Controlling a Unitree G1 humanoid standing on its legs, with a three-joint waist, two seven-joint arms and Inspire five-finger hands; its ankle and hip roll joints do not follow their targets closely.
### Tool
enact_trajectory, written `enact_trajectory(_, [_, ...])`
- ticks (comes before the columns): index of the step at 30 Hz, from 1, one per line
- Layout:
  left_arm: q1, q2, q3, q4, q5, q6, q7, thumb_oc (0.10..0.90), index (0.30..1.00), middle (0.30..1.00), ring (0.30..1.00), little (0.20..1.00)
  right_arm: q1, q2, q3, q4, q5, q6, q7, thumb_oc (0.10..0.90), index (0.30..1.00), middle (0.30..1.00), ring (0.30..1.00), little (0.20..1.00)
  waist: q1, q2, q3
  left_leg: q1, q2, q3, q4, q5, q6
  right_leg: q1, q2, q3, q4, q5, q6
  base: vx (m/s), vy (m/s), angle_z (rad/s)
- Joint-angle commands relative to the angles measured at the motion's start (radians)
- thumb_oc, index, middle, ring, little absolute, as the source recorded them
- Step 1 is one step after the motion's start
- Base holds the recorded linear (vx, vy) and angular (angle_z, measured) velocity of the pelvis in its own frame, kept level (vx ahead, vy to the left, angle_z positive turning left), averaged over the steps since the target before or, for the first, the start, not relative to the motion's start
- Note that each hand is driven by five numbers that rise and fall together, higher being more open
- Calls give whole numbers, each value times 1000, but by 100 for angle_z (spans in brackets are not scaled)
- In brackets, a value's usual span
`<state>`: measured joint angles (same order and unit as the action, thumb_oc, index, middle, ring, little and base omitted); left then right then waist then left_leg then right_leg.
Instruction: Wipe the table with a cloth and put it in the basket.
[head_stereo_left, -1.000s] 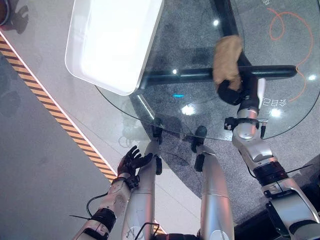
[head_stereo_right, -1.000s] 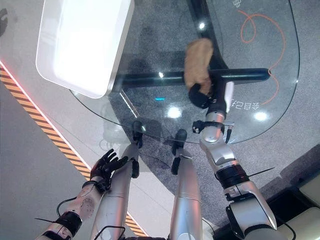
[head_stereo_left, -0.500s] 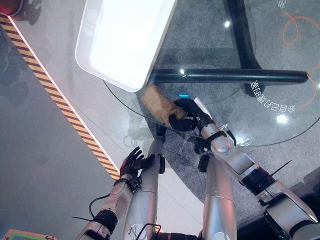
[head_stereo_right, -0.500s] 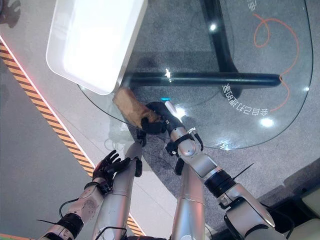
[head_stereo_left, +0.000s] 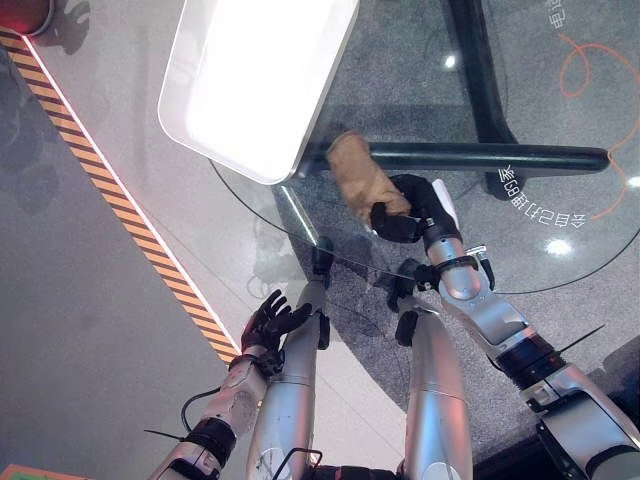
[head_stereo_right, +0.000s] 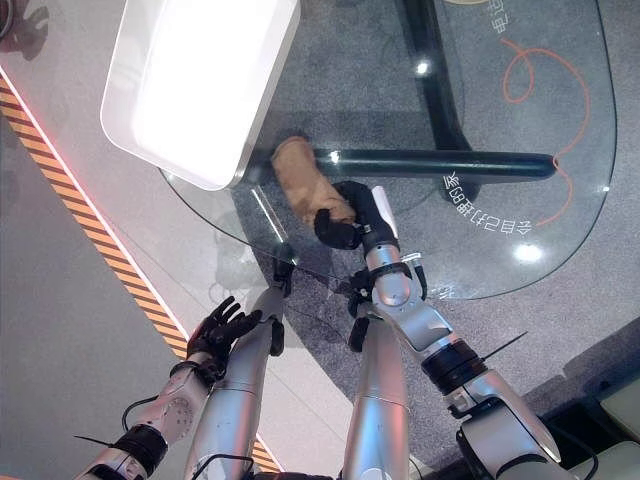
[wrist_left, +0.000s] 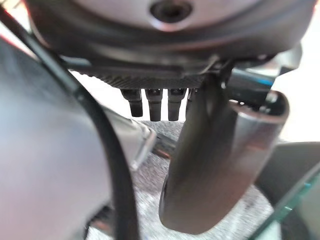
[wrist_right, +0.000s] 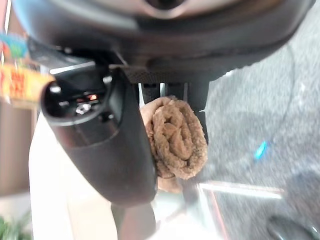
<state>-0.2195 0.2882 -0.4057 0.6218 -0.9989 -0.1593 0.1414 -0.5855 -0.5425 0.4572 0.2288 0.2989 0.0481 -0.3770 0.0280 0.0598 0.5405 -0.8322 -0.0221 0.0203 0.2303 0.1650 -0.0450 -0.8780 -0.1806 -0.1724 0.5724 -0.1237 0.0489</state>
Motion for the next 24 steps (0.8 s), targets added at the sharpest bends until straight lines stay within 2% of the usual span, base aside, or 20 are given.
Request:
enact_trajectory(1, [95, 0, 11, -122, -101, -42, -32, 800, 900, 900, 900, 900, 13, -7, -64, -216, -6, -156, -9, 100, 300, 300, 300, 200, -11, 12, -21, 30, -34, 100, 175, -241, 22, 37, 54, -13, -217, 146, 55, -34, -34, -2])
enact_trajectory(2, [101, 2, 17, -139, -126, -44, -37, 800, 900, 900, 900, 900, 25, -8, -74, -222, -11, -159, -5, 100, 300, 300, 300, 200, -12, 11, -21, 37, -34, 99, 170, -239, 22, 44, 55, -13, -221, 147, 55, -96, -44, -2])
enact_trajectory(3, [90, 2, 32, -156, -153, -45, -46, 800, 900, 900, 900, 900, 19, -11, -88, -230, -15, -159, 1, 100, 300, 300, 300, 200, -17, 7, -21, 12, -37, 104, 156, -204, 28, 22, 51, -19, -237, 179, 46, -101, -50, -2])
enact_trajectory(7, [119, 6, 67, -193, -257, -32, -89, 800, 900, 900, 900, 900, 66, -5, -110, -237, -30, -176, 23, 100, 300, 300, 300, 200, -19, 3, -21, 54, -35, 100, 140, -206, 27, 62, 56, -23, -241, 167, 44, -52, -43, -3])
enact_trajectory(16, [184, 25, 115, -206, -267, 27, -232, 800, 900, 900, 900, 900, 134, -7, -136, -261, -15, -205, 65, 100, 300, 300, 300, 200, -18, -10, -21, 163, -27, 101, 107, -206, 23, 178, 72, -33, -262, 141, 36, -38, -45, -3])
enact_trajectory(24, [238, 53, 107, -339, -338, 99, -351, 800, 900, 900, 900, 900, 178, -24, -170, -341, 39, -225, 121, 100, 300, 300, 300, 200, -17, -17, -21, 220, -21, 100, 117, -221, 27, 243, 78, -39, -253, 121, 24, -5, -9, -1])
